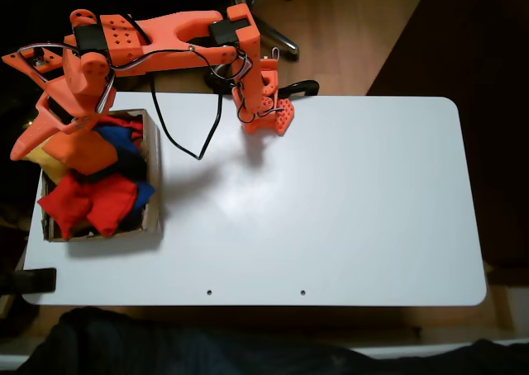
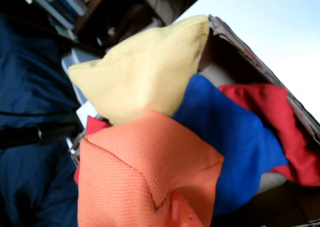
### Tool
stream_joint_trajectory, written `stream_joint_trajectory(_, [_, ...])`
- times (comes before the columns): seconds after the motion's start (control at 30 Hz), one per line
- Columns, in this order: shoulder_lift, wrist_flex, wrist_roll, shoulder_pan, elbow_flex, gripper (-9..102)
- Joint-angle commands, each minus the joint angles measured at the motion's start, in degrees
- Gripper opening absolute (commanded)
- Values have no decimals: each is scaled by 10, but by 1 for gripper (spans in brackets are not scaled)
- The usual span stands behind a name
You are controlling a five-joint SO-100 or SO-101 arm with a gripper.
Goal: Grasp a bag and put it in the box.
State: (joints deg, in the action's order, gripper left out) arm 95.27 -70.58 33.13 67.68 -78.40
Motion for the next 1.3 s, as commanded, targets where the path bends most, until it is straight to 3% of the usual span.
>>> stream_joint_trajectory(0.0, [39, 11, -11, -15, 32, 91])
stream_joint_trajectory(0.87, [207, -226, -48, -69, -50, 91])
stream_joint_trajectory(1.27, [294, -309, -100, -151, -52, 91])
